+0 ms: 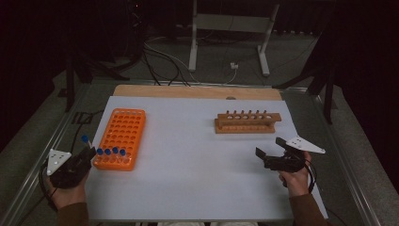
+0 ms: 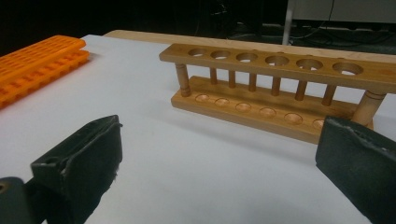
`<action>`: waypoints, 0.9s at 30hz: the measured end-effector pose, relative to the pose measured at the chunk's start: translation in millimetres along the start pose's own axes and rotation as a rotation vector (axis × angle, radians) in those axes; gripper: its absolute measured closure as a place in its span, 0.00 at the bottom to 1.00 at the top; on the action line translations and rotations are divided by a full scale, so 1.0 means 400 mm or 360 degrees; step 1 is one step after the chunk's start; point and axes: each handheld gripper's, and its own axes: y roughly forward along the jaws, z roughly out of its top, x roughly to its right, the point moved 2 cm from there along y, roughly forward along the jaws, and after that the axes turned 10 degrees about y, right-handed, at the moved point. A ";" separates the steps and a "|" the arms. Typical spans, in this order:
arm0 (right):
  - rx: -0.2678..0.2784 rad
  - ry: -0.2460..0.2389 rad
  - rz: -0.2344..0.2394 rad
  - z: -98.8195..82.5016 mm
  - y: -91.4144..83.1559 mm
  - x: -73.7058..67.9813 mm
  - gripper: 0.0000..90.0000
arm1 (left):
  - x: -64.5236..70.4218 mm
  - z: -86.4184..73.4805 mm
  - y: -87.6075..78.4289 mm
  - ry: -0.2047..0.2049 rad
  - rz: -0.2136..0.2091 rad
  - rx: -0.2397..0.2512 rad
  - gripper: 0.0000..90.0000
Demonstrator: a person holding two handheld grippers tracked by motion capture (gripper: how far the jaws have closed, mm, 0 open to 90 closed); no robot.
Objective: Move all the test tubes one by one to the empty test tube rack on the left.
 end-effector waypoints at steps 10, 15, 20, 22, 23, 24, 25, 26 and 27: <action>-0.0009 0.0002 0.0007 -0.006 0.002 -0.002 0.01 | -0.007 -0.017 -0.004 0.0012 -0.0049 0.0047 0.87; -0.0011 0.0010 0.0012 -0.007 0.003 -0.001 0.01 | -0.005 -0.016 0.004 0.0024 -0.0062 0.0058 0.87; -0.0017 0.0018 0.0017 -0.010 0.007 0.000 0.01 | 0.000 -0.022 0.015 0.0075 -0.0046 0.0014 0.87; -0.0017 0.0020 0.0019 -0.011 0.007 0.001 0.01 | 0.001 -0.038 0.027 0.0108 -0.0029 -0.0073 0.87; -0.0017 0.0021 0.0020 -0.011 0.007 0.001 0.01 | 0.002 -0.043 0.030 0.0123 -0.0025 -0.0109 0.87; -0.0016 0.0021 0.0020 -0.011 0.007 0.001 0.01 | 0.003 -0.050 0.035 0.0133 -0.0029 -0.0140 0.87; -0.0015 0.0021 0.0021 -0.011 0.007 0.002 0.01 | 0.004 -0.054 0.038 0.0151 -0.0028 -0.0164 0.87; -0.0015 0.0021 0.0022 -0.011 0.006 0.002 0.01 | 0.003 -0.055 0.039 0.0139 -0.0030 -0.0174 0.87; -0.0015 0.0021 0.0022 -0.011 0.006 0.002 0.01 | 0.002 -0.053 0.040 0.0131 -0.0034 -0.0191 0.87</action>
